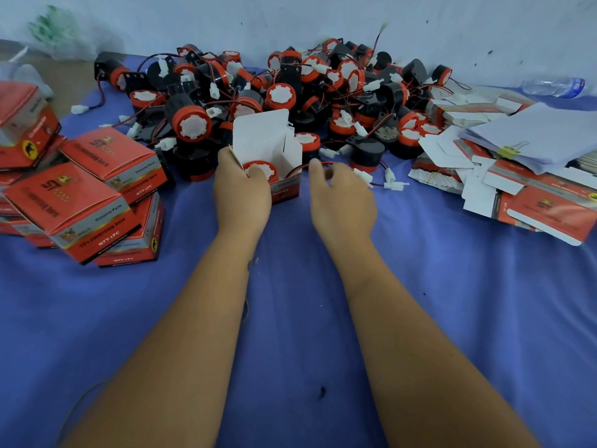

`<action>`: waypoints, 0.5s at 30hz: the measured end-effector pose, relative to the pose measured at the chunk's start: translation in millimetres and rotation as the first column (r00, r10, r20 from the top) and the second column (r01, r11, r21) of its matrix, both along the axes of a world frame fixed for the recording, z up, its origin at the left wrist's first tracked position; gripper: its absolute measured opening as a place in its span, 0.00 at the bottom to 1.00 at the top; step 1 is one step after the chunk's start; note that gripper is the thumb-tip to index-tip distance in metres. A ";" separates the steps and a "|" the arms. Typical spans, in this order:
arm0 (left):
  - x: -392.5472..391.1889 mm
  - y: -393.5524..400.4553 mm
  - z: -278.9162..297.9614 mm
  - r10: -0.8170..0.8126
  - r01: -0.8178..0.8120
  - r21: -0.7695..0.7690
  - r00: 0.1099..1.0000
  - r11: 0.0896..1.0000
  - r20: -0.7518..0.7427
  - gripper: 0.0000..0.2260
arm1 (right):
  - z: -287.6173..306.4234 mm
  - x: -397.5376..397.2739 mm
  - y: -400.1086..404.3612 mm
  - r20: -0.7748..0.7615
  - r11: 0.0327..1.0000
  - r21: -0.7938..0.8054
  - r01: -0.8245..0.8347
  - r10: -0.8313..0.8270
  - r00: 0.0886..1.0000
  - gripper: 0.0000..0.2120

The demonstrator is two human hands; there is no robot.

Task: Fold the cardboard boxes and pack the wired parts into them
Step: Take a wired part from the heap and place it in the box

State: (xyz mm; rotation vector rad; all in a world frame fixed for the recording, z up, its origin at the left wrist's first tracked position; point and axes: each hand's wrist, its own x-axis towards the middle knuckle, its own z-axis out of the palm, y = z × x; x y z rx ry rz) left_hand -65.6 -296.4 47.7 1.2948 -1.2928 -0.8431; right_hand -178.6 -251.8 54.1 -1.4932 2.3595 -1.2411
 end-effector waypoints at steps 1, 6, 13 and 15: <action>0.0 -0.6 0.0 -0.009 0.009 0.002 1.000 1.000 0.002 0.13 | 1.5 -1.8 -1.2 0.223 0.999 -0.054 -0.003 0.015 0.975 0.17; 1.9 -1.4 -0.4 -0.090 0.090 0.021 0.996 0.996 -0.003 0.16 | 13.9 -5.4 -1.7 0.725 0.923 -0.363 0.131 0.192 0.662 0.08; 0.5 0.6 1.0 -0.249 0.249 0.060 0.969 0.967 -0.004 0.15 | 26.4 -6.5 6.1 0.666 0.848 -0.516 0.118 0.311 0.678 0.09; 0.7 1.6 1.1 -0.273 0.273 0.058 0.962 0.960 -0.007 0.16 | 27.5 -1.5 7.0 0.609 0.845 -0.534 0.034 0.356 0.709 0.07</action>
